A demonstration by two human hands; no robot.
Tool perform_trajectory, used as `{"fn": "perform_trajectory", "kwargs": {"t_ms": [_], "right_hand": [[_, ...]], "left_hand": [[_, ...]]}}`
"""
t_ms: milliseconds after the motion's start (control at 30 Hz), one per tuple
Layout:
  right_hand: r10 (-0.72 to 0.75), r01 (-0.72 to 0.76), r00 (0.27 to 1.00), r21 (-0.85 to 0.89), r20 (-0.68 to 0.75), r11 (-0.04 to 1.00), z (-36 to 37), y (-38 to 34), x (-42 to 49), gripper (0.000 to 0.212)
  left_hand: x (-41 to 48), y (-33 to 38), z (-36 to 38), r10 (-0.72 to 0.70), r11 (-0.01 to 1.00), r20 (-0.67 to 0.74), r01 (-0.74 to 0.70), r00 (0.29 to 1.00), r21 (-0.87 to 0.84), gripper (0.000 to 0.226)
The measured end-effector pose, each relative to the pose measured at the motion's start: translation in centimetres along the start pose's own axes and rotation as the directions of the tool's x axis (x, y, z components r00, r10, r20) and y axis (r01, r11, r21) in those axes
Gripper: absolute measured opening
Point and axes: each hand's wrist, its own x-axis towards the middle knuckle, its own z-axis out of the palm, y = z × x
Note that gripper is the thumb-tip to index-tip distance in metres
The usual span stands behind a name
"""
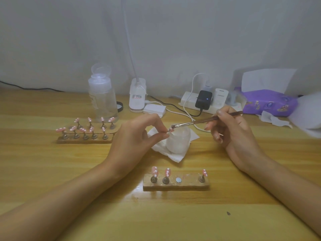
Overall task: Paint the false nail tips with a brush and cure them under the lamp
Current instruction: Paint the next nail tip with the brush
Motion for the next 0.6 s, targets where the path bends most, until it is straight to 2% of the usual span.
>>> {"fn": "perform_trajectory", "kwargs": {"t_ms": [200,333,467,600], "right_hand": [[0.004,-0.005,0.999,-0.020,-0.048,1.000,-0.19,0.20,0.13,0.025],[-0.013,0.013,1.000,-0.040,0.006,0.999,-0.02,0.14,-0.03,0.022],[0.001,-0.003,0.998,-0.027,-0.067,1.000,-0.17,0.12,0.12,0.027],[-0.024,0.024,1.000,-0.029,0.013,0.999,0.01,0.04,-0.07,0.021]], "left_hand": [[-0.02,-0.02,0.09,-0.003,1.000,0.003,0.003,1.000,-0.003,0.011],[0.00,-0.01,0.10,-0.008,1.000,0.009,0.009,1.000,-0.019,0.011],[0.02,0.05,0.09,-0.012,1.000,0.010,0.012,1.000,-0.021,0.011],[-0.06,0.11,0.07,-0.008,1.000,0.012,0.008,1.000,-0.020,0.011]]}}
